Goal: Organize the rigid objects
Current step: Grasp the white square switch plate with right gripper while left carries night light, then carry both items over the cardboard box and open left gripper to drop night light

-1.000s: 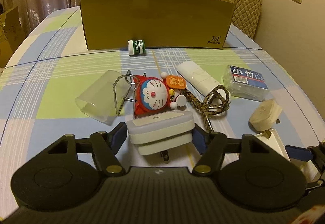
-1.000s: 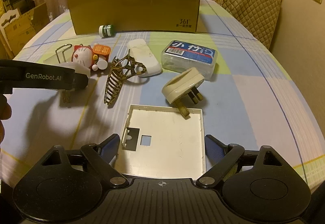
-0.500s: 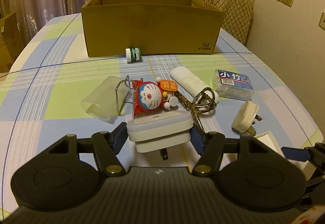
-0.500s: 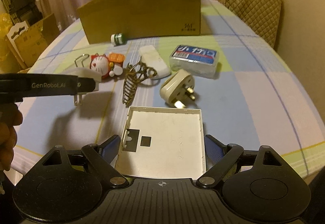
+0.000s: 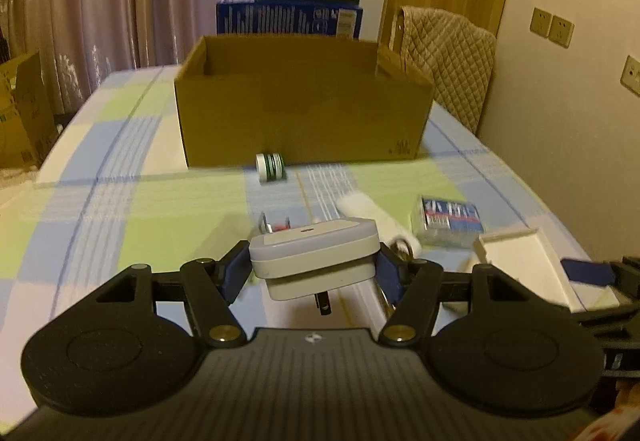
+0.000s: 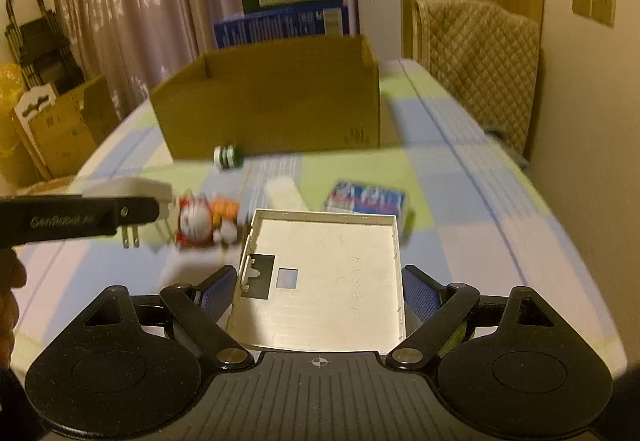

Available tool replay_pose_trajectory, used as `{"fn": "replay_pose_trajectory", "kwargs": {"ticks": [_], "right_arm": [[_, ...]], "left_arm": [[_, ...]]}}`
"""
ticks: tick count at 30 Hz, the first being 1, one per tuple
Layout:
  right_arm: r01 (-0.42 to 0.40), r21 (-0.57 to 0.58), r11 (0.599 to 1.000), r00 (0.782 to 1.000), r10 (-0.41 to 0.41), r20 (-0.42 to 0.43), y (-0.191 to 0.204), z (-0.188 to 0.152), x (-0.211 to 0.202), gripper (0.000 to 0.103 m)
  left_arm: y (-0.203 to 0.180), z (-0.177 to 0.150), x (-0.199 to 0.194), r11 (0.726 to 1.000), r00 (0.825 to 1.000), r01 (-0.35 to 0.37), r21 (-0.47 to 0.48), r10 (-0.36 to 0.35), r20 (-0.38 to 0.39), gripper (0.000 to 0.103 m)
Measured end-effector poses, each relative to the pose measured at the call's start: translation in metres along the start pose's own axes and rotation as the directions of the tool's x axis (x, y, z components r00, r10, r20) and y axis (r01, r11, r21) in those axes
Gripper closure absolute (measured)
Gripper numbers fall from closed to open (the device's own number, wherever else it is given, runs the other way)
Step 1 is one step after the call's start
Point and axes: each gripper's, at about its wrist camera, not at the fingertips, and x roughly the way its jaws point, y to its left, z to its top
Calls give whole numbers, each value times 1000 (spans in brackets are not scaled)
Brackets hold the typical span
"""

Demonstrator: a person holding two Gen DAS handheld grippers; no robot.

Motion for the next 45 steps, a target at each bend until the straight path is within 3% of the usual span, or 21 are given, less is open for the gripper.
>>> {"fn": "replay_pose_trajectory", "kwargs": {"ticks": [5, 12, 19, 31, 40, 45], "right_arm": [[-14, -18, 1000, 997, 15, 82, -3, 54, 12, 18], [0, -34, 999, 975, 8, 223, -7, 140, 46, 18], [5, -42, 999, 969, 6, 245, -4, 189, 99, 18], [13, -10, 1000, 980, -10, 197, -11, 220, 177, 18], [10, -1, 1000, 988, -10, 155, -15, 213, 201, 18], [5, 10, 1000, 989, -6, 145, -17, 212, 206, 18]], "left_arm": [[10, 38, 8, 1000, 998, -19, 15, 18, 52, 42], [27, 102, 36, 999, 989, -50, 22, 47, 142, 42], [39, 146, 74, 998, 981, -65, 11, 62, 183, 42], [60, 182, 138, 997, 982, -77, -11, 78, 170, 42], [67, 186, 172, 998, 991, -52, -38, 56, 125, 42], [70, 186, 170, 997, 989, -56, -60, 64, 130, 41]]}}
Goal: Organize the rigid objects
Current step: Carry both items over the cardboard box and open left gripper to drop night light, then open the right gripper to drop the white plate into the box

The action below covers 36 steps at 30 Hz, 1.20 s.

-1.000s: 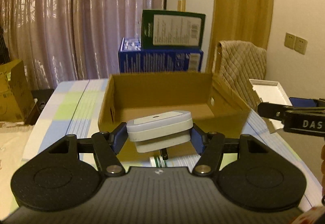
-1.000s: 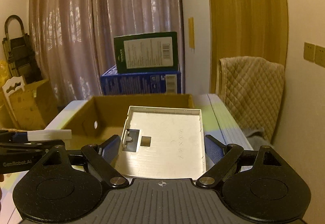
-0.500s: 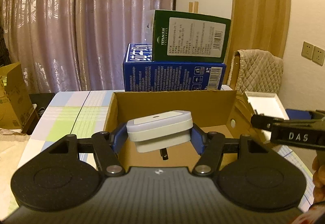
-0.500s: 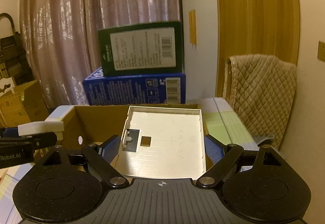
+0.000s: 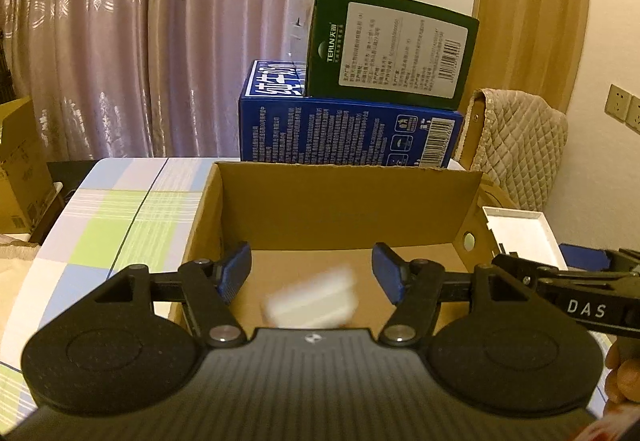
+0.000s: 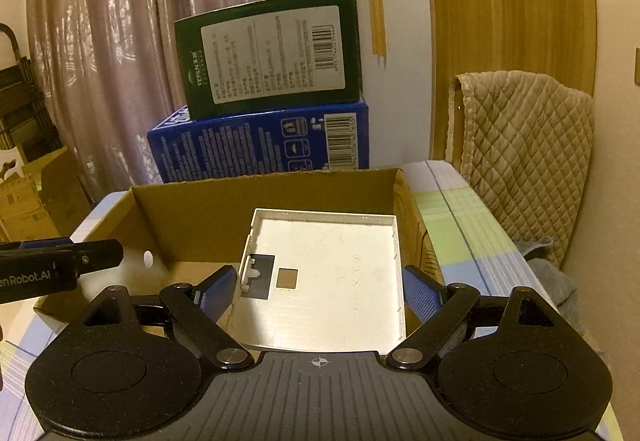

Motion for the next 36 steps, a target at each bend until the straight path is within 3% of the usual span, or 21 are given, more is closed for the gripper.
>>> {"fn": "replay_pose_trajectory", "kwargs": {"ticks": [36], "right_arm": [[-11, 37, 999, 998, 9, 68, -8, 1, -10, 18]], "left_arm": [[-9, -4, -7, 999, 1000, 31, 12, -31, -7, 40]]}}
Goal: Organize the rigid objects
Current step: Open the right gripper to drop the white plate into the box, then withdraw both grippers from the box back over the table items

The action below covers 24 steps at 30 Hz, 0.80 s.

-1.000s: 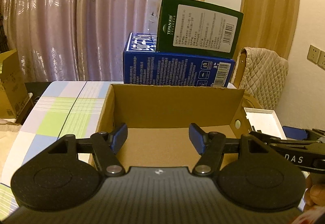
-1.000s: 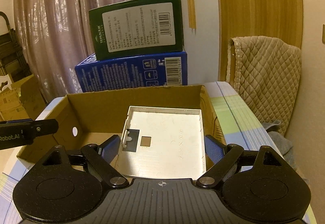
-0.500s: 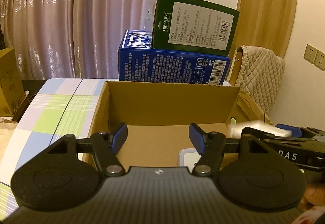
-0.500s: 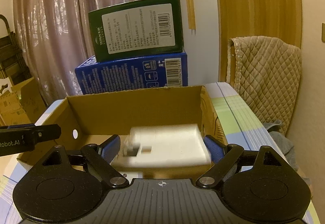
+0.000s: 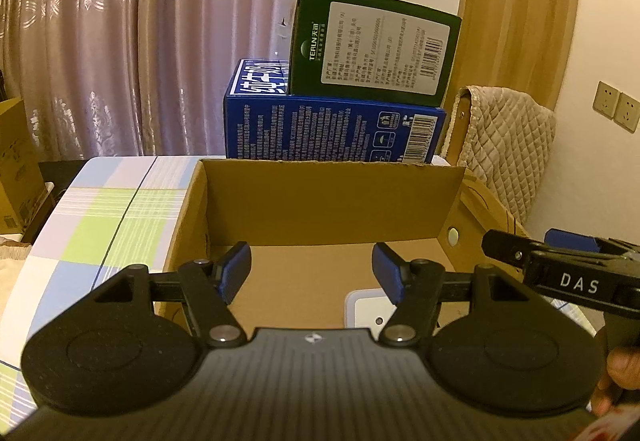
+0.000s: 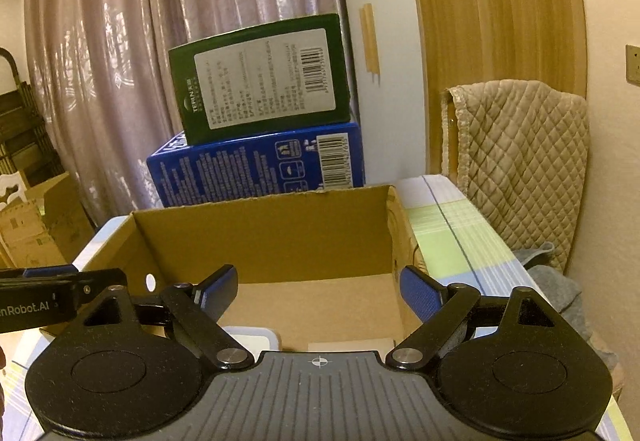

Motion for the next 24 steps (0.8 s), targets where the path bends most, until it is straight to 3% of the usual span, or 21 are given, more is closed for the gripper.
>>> {"fn": "replay_pose_trajectory", "kwargs": {"ticks": [13, 24], "right_arm": [[-2, -30, 1000, 996, 5, 89, -2, 1, -36, 18], [-1, -32, 999, 997, 3, 77, -9, -27, -98, 18]], "left_arm": [[-9, -6, -22, 999, 1000, -18, 40, 18, 19, 40], [-7, -47, -90, 1000, 999, -27, 3, 27, 20, 40]]}}
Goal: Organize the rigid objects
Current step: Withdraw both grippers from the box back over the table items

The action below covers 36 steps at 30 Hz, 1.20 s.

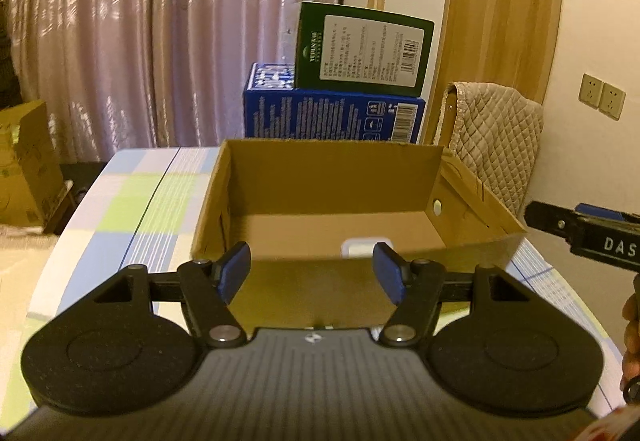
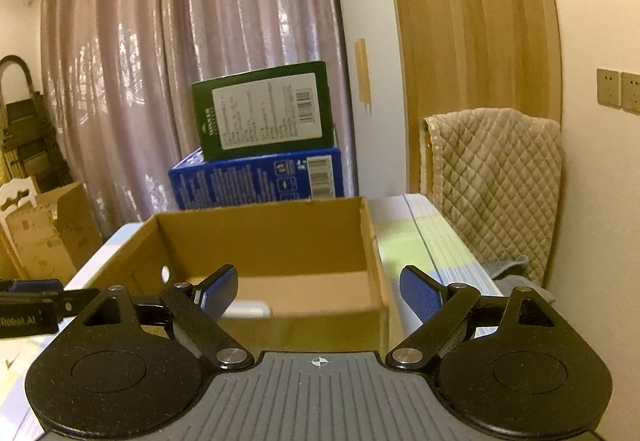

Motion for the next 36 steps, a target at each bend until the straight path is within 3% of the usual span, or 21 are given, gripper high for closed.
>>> {"fn": "replay_pose_trajectory", "kwargs": {"ticks": [13, 20, 27, 36], "right_arm": [[48, 13, 999, 998, -47, -44, -15, -65, -99, 18], [51, 46, 998, 989, -44, -142, -9, -112, -137, 18], [-16, -68, 998, 972, 0, -236, 17, -150, -141, 18], [-37, -152, 988, 967, -3, -256, 21, -164, -125, 18]], "left_arm": [[6, -71, -70, 1000, 997, -22, -21, 21, -73, 39], [6, -117, -99, 1000, 994, -10, 2, 10, -109, 38], [5, -141, -110, 1000, 990, 4, 2, -3, -142, 38], [0, -146, -106, 1000, 989, 22, 2, -22, -146, 38]]}}
